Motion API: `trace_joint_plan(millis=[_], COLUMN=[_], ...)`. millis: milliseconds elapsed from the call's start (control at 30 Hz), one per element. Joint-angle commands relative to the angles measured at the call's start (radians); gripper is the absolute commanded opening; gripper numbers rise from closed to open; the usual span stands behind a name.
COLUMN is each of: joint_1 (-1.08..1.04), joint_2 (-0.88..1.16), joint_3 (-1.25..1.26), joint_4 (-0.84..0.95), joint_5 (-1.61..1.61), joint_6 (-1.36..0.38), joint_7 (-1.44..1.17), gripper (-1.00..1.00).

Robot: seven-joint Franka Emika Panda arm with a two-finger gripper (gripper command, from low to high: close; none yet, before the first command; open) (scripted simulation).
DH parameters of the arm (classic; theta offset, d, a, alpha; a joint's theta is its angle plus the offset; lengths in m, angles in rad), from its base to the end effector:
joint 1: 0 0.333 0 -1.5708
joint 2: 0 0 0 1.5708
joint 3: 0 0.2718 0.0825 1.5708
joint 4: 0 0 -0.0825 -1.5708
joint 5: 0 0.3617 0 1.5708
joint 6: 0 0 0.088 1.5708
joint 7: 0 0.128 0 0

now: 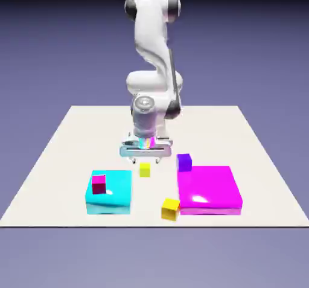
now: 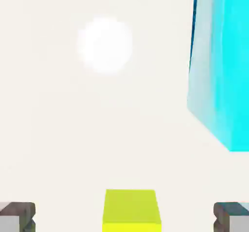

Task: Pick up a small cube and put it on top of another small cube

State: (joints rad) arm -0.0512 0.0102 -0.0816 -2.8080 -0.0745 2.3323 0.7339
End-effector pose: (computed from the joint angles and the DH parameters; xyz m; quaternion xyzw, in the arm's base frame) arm 0.2936 -0.0418 0.1330 0.8935 -0.3789 -0.2236 0.0906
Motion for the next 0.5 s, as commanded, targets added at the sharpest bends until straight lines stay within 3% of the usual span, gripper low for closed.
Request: trace_joint_plan(millis=[0, 233, 267, 467], joint_1=[0.004, -0.004, -0.004, 0.002], joint_2=[0.007, 0.221, 0.221, 0.04], joint_3=[-0.001, 0.0, 0.0, -0.001], joint_4=[0.0, -0.032, -0.032, -0.005], joint_5=[-0.001, -0.003, -0.003, -0.001], joint_6=[-0.008, 0.239, 0.239, 0.03], joint_7=[0.0, 0.001, 0.001, 0.0], gripper=[0.0, 0.0, -1.0, -1.0])
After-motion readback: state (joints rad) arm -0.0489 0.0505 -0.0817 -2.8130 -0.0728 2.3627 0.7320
